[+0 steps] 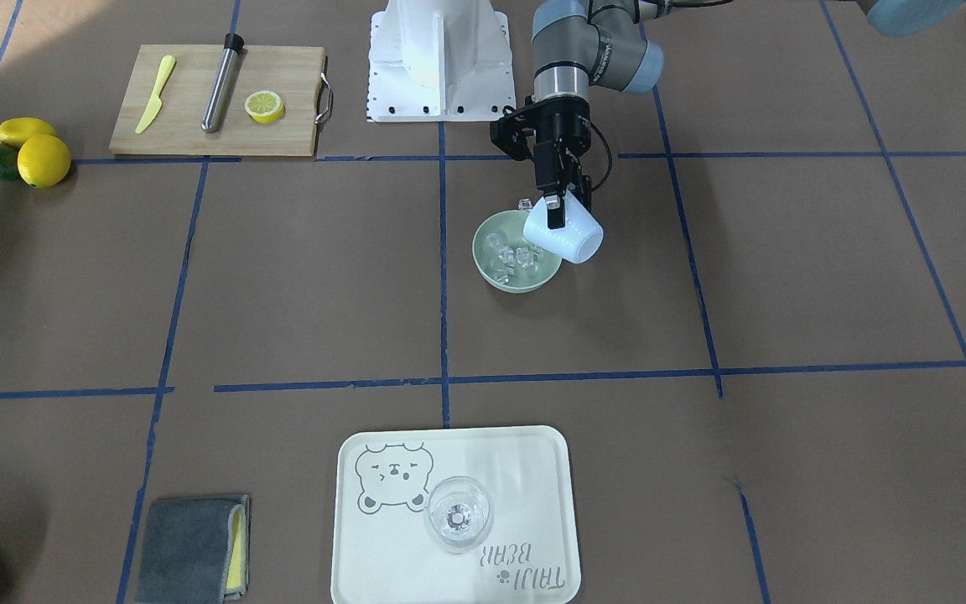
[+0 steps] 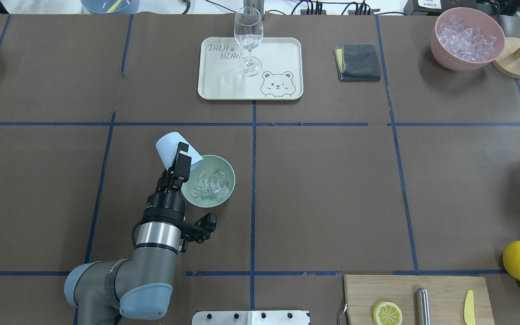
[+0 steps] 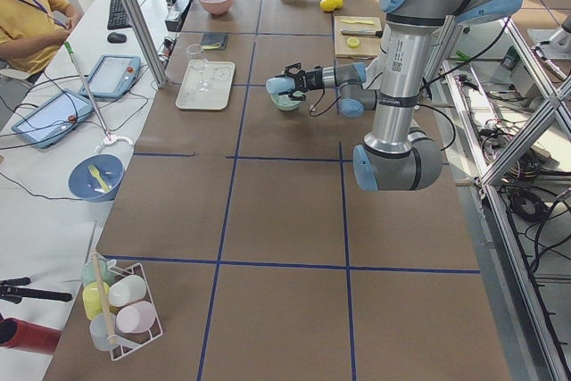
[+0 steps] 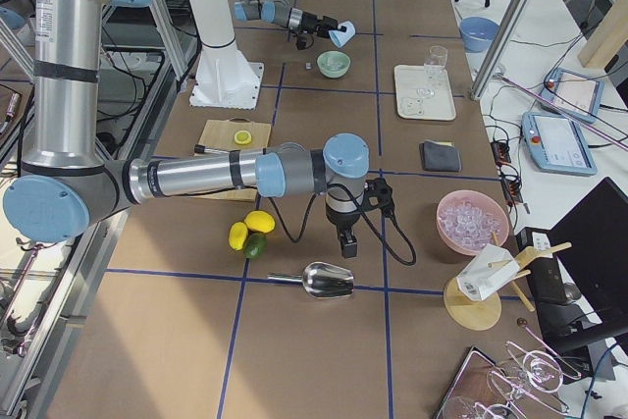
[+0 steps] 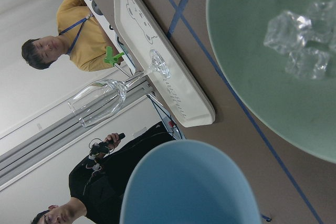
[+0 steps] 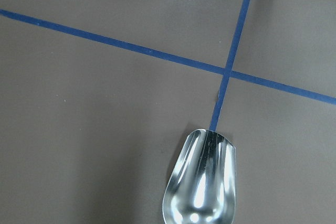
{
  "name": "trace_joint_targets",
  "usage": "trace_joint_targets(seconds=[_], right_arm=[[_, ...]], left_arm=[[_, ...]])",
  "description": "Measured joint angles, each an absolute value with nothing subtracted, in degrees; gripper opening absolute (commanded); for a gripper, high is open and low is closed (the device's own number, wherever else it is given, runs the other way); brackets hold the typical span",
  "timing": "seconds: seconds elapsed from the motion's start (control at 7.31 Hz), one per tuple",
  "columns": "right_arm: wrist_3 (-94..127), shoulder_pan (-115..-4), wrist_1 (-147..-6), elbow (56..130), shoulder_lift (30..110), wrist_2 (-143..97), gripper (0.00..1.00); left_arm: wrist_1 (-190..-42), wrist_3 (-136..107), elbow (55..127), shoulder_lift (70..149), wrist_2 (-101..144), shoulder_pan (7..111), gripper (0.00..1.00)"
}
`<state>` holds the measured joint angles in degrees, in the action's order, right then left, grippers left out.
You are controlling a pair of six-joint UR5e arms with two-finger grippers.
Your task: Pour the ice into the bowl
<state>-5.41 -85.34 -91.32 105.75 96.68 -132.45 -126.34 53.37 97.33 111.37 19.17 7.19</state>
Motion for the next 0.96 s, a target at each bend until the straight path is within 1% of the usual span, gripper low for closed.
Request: trace_joint_targets(seconds=[0.55,0.96], right_arm=[[-5.4,-85.3,-91.3,105.7,96.7,-132.5,1.00],[-5.4,-85.3,-91.3,105.8,96.7,-132.5,1.00]], left_arm=[[-127.8,53.3,96.8,111.4,19.2,7.2,0.00],[-139.4,53.5,97.4,111.3,19.5,7.7,0.00]])
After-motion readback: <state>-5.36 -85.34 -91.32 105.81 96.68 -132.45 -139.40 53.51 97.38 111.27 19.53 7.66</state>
